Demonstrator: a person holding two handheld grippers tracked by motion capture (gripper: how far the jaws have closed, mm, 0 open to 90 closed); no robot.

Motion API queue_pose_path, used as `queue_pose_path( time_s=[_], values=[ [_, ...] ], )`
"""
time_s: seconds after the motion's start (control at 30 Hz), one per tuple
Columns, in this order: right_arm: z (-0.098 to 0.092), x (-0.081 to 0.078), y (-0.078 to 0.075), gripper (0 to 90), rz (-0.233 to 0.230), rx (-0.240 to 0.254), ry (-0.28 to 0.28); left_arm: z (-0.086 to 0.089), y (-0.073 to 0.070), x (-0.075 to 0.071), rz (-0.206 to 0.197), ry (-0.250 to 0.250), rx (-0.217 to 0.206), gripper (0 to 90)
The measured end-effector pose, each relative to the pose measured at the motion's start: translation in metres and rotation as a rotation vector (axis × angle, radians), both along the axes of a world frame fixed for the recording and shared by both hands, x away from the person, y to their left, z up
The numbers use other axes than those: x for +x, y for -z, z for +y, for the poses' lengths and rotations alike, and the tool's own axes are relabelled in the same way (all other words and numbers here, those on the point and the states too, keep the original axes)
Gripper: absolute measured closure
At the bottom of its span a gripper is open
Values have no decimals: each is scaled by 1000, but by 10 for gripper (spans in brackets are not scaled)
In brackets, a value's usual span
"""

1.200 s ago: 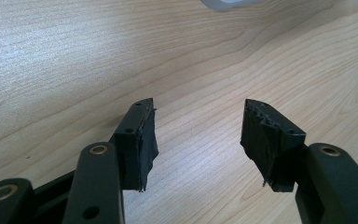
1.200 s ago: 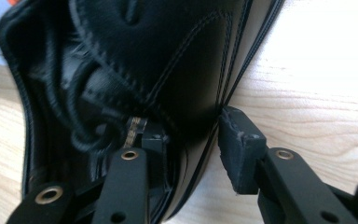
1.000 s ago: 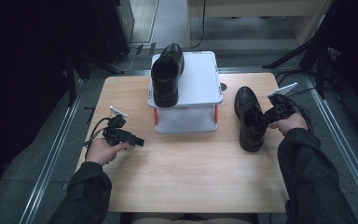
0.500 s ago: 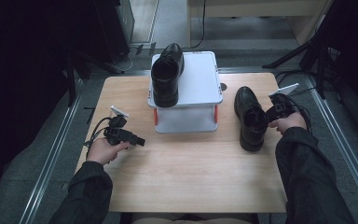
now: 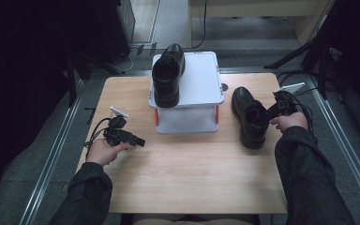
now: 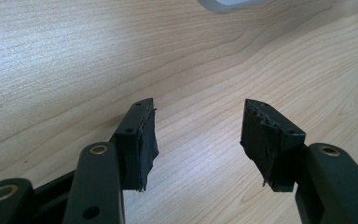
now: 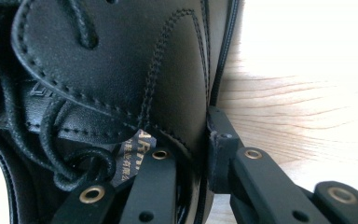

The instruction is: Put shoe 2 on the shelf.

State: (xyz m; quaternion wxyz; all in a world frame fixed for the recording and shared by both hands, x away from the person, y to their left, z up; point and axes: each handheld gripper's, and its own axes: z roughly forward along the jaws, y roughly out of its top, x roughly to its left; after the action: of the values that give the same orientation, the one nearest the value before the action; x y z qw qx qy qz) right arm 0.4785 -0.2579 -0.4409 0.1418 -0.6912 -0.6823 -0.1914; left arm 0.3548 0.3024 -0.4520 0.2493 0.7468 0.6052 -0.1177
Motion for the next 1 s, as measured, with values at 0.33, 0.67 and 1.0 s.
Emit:
queue_pose_path(
  time_s=[0.33,0.67,1.0],
  values=[
    [-3,2,-29,837,1,18,-3,-1,0,0,-1,-1,-3,448],
    [-8,6,-75,836,-46,36,27,-1,0,-1,-3,0,-2,448],
    [6,15,-120,836,-74,26,-1,-1,-2,-1,-6,3,-2,452]
  ],
)
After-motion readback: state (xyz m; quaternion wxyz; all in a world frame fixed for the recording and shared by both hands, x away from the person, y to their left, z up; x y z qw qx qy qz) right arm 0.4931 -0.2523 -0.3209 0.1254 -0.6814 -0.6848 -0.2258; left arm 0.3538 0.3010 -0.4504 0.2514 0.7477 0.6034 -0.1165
